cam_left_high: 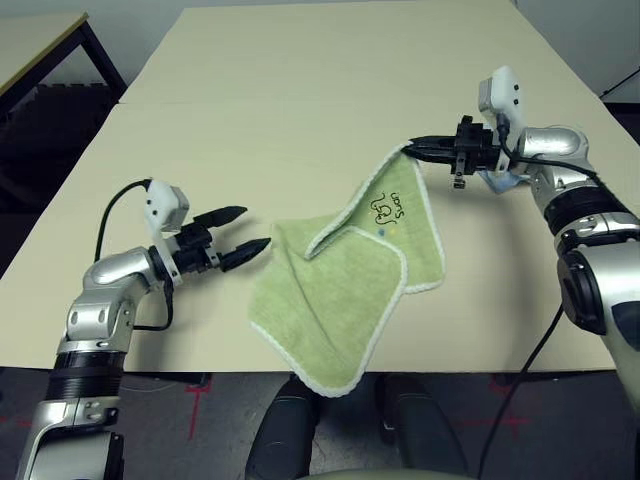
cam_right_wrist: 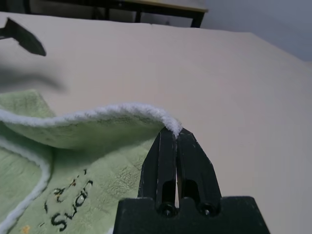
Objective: Fold the towel and set it aside.
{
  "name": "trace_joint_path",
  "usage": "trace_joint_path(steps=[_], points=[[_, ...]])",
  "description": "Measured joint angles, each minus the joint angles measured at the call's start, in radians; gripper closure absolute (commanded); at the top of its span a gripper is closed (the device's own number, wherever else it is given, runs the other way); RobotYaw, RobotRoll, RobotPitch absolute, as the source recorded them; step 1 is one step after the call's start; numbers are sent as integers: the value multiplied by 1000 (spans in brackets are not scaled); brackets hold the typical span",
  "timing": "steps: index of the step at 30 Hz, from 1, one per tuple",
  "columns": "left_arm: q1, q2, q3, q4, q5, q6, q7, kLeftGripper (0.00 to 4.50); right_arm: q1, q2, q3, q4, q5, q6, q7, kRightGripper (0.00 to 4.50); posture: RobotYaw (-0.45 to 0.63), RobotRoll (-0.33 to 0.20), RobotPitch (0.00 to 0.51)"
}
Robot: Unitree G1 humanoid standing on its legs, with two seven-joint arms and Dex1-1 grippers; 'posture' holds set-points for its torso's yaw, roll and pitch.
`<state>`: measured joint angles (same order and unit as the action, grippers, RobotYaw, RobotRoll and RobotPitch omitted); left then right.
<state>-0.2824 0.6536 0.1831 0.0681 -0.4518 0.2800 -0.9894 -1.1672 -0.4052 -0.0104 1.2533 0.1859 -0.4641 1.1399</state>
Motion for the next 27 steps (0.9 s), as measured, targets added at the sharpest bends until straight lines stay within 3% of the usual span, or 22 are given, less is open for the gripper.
trace_joint_path(steps=[7,11,17,22,27], points=[[-34,-49,-6,-13,-3,68,79,0,-44,118,-42,-23,-11,-55,-138,4434,64,0,125],[-73,-92,-13,-18,-7,110,128,0,-59,163,-56,-38,-10,-61,-153,4434,63,0,123],[-82,-93,-49,-27,-5,128,123,0,-66,205,-95,-45,7,-62,-154,4434,46,0,120],[-82,-70,-63,-23,5,117,89,0,-179,206,-153,-54,35,-62,-187,4434,36,0,117],[-62,-47,-82,-18,21,-20,-17,0,-293,193,-179,-66,40,-63,-223,4434,33,0,117]])
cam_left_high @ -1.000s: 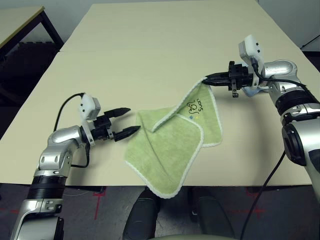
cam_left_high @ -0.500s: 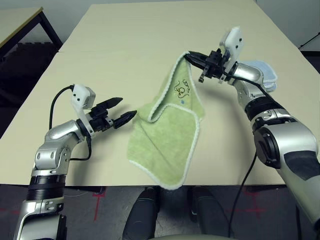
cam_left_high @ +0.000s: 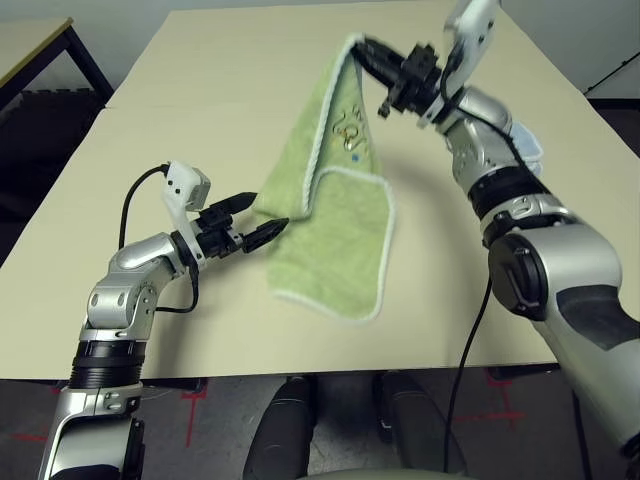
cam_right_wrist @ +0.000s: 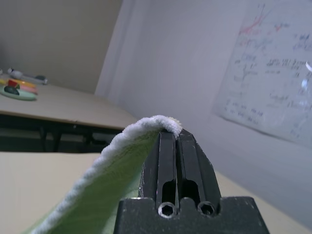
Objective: Fold the towel and set it aside.
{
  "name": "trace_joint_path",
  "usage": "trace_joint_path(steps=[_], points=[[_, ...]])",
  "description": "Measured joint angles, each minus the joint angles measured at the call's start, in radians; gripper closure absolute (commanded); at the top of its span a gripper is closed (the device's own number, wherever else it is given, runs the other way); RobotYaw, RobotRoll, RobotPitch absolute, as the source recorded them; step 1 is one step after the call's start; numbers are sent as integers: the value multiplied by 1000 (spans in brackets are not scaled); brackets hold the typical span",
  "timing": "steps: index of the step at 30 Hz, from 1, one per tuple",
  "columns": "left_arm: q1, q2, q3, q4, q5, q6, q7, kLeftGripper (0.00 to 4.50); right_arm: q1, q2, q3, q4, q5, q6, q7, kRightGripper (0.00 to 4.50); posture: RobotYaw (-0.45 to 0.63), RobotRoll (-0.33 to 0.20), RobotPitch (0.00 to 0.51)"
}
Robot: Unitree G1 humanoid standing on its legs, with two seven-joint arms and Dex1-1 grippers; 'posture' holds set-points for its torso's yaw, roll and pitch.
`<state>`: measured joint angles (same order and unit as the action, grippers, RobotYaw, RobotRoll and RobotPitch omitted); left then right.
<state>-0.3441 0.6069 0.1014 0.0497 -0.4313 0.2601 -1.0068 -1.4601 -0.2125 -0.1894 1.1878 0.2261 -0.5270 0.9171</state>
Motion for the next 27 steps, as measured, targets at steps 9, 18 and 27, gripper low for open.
trace_joint_path(steps=[9,18,27], points=[[9,5,-10,32,6,-87,-72,0,-111,-18,-22,0,1,0,-4,4434,21,0,112],[-32,-39,-29,88,15,-123,-67,0,-189,-63,-17,8,-23,-1,-19,4434,13,0,101],[-44,-55,-36,108,19,-134,-62,0,-167,-100,57,36,-116,25,-16,4434,18,0,105]])
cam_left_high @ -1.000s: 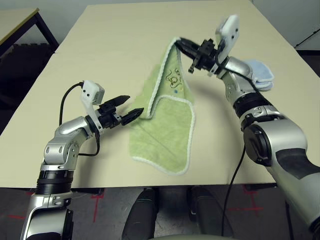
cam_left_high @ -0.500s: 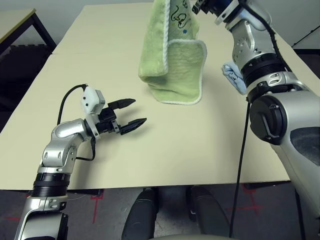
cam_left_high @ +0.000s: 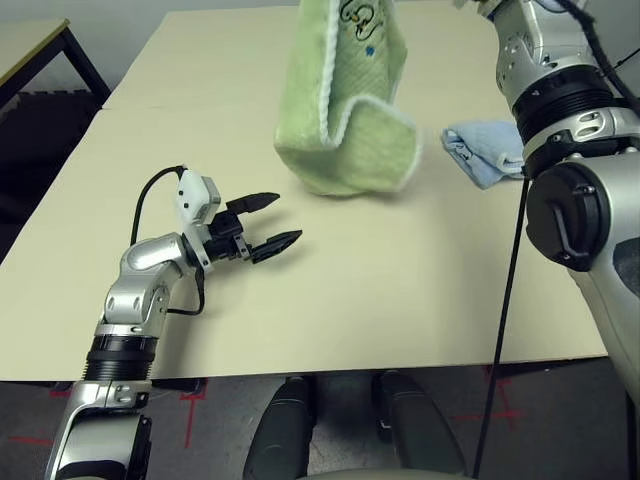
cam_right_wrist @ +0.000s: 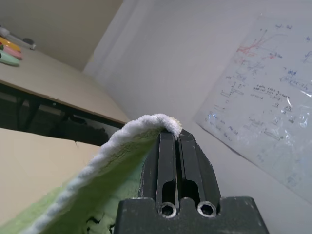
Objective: Fold the towel and set it aside.
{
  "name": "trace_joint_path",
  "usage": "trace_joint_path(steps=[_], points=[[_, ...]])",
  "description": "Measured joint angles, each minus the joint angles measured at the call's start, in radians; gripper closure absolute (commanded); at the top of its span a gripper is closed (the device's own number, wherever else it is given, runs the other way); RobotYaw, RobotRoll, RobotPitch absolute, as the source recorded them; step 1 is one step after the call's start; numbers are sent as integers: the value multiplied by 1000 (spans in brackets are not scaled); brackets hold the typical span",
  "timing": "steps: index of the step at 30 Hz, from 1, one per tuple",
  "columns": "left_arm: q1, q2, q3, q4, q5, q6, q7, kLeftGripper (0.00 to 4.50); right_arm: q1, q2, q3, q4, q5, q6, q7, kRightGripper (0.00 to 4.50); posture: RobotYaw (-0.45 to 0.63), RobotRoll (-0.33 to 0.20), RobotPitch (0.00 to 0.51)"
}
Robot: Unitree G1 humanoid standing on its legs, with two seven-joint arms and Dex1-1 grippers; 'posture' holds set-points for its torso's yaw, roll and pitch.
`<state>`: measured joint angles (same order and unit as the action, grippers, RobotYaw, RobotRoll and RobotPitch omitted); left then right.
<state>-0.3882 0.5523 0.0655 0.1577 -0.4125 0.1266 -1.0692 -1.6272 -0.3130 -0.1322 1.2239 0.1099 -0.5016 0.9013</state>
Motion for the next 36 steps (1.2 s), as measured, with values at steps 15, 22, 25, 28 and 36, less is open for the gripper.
trace_joint_path(steps=[15,22,25,28,36], points=[[-29,-99,-73,9,108,-36,128,0,-80,1,14,37,-84,127,-190,4434,61,0,117],[-35,-115,-158,-140,192,75,243,0,-79,22,15,37,-97,141,-198,4434,75,0,124],[-67,-115,-196,-146,256,128,300,0,-71,38,24,37,-108,169,-227,4434,80,0,126],[-108,-129,-211,-173,279,174,336,0,-68,67,5,39,-94,243,-264,4434,86,0,130],[-163,-174,-263,-229,317,239,387,0,-83,123,-119,40,33,394,-350,4434,104,0,137]])
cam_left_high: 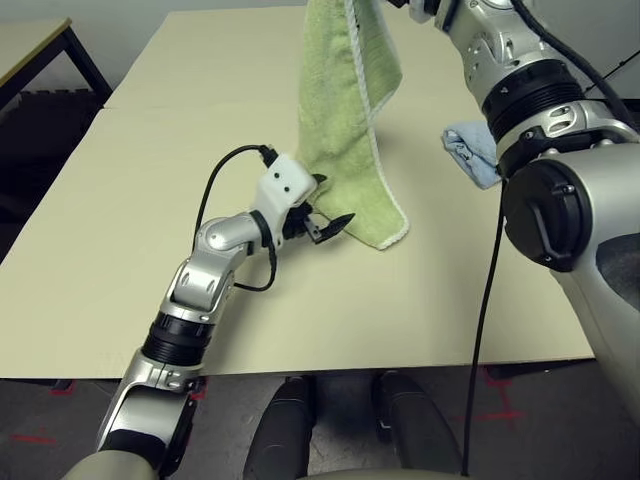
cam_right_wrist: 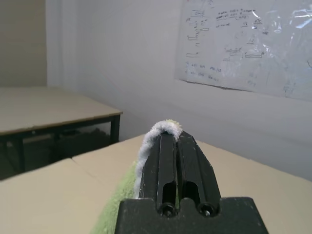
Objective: Fold the towel and set it aside.
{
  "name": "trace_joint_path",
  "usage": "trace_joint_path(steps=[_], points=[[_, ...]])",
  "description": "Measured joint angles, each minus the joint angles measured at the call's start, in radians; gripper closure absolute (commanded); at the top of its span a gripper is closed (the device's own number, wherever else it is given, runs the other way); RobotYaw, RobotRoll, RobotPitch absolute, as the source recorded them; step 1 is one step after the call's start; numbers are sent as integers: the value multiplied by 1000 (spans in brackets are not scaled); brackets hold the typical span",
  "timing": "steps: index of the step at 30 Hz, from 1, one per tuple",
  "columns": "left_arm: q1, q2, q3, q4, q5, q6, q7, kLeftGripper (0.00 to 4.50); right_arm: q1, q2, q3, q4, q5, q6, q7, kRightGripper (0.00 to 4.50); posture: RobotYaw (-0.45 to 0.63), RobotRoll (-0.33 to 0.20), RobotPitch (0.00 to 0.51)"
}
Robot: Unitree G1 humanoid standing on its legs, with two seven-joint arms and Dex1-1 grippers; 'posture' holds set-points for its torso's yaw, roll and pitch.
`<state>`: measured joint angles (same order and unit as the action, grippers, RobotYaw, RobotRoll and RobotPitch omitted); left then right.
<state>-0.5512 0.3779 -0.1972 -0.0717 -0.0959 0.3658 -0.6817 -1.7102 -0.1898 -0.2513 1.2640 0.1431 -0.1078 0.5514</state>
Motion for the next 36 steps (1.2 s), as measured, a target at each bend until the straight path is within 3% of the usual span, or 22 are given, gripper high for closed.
trace_joint_path(steps=[6,21,29,36], points=[[1,-6,-17,0,18,1,2,0,-89,-10,-35,-2,35,-4,-10,4434,98,0,133],[17,-16,-13,-49,15,92,12,0,-91,-11,-40,-1,41,-15,-82,4434,112,0,144],[92,64,-19,-149,18,157,-8,0,-91,8,-74,3,58,2,-179,4434,151,0,154],[82,29,-69,-182,41,179,19,0,-90,28,-76,8,58,15,-183,4434,143,0,161]])
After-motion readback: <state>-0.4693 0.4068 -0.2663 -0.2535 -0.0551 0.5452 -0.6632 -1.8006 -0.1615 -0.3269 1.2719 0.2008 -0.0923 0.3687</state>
